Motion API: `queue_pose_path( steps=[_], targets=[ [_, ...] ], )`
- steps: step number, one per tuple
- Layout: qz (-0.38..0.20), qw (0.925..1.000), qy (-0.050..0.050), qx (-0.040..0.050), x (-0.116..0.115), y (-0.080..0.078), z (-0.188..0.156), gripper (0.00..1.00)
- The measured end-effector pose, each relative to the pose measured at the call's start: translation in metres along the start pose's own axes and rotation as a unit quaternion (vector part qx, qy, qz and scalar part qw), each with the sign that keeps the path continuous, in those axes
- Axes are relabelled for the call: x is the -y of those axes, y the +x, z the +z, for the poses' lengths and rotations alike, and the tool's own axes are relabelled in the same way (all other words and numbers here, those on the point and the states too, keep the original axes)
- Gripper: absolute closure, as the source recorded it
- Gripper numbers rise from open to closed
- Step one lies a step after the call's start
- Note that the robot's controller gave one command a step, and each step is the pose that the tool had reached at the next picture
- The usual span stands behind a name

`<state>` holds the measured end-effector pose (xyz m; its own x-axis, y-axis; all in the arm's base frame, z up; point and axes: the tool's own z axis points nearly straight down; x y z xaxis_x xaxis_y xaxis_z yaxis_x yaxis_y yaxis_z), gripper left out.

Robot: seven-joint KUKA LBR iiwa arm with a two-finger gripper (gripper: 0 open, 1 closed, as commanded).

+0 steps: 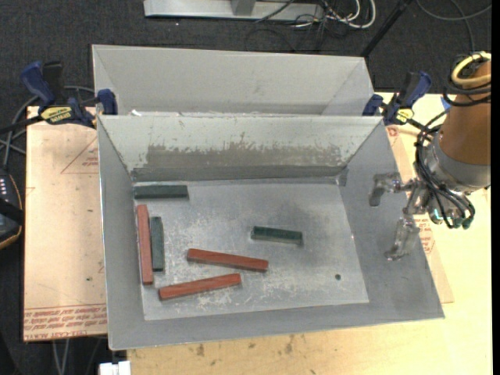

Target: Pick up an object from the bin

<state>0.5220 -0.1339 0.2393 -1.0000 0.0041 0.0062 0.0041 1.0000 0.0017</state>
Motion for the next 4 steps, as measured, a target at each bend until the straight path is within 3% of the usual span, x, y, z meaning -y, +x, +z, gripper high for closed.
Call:
queue_pose_path(
  steps=[1,2,3,4],
  targets=[
    [0.013,0.9999,-0.001,0.0003,-0.042,-0.031,0.097,0.0],
    [-0.047,0.9989,-0.001,0.0032,-0.145,-0.069,0.172,0.0],
    [-0.043,0.9991,0.001,0.0048,-0.14,-0.07,0.168,1.0],
    [-0.128,0.9917,0.002,0.0096,-0.097,-0.1,0.002,1.0]
  ],
)
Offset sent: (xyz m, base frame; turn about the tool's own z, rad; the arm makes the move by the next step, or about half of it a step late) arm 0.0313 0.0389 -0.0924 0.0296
